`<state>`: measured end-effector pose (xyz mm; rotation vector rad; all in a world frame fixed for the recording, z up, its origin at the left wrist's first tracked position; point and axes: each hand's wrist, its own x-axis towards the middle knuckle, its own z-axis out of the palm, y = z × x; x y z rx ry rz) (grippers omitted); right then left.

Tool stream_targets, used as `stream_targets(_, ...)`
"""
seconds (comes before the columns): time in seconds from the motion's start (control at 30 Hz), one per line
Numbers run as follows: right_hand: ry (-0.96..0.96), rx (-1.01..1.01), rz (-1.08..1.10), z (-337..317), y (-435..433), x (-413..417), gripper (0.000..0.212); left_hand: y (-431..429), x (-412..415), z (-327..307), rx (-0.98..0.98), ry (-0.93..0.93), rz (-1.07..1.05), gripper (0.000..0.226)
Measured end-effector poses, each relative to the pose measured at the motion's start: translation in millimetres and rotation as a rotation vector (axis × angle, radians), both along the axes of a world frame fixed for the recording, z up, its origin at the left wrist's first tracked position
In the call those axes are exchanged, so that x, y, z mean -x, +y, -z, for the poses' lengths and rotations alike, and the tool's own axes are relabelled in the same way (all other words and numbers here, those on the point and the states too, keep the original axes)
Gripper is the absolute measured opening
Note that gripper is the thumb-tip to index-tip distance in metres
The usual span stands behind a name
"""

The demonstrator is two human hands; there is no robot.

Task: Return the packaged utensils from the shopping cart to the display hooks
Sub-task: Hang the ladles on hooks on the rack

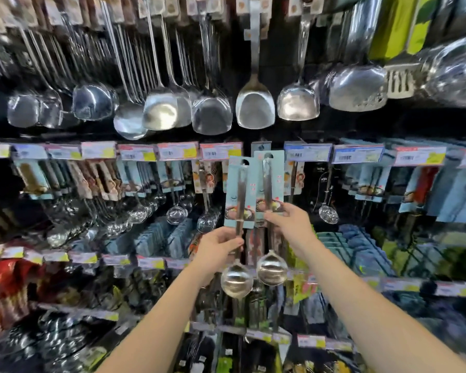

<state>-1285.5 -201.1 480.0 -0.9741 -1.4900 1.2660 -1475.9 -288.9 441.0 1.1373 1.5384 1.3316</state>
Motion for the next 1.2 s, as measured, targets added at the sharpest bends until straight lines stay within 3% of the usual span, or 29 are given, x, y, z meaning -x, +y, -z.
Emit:
stream_targets(0.47,0.025,0.085,0.068,-1.1,7.7,35.5,0.015,14.5,26.2,0.5,0.011,-0.048,0.129,0.008)
stream_targets(0.67,-0.012,0.103,0.056,5.0,31.5,41.4,0.029,22.7,22.5,-2.2,0.006,-0.058,0.154,0.012)
stream_targets(0.83,-0.015,0.096,0.064,21.2,44.5,43.6,0.017,28.2,25.6,1.6,0.016,-0.050,0.154,0.013)
stream_targets(1.2,-0.047,0.151,0.078,29.3,102.5,54.5,0.014,53.0,22.4,1.3,0.033,-0.075,0.140,0.012)
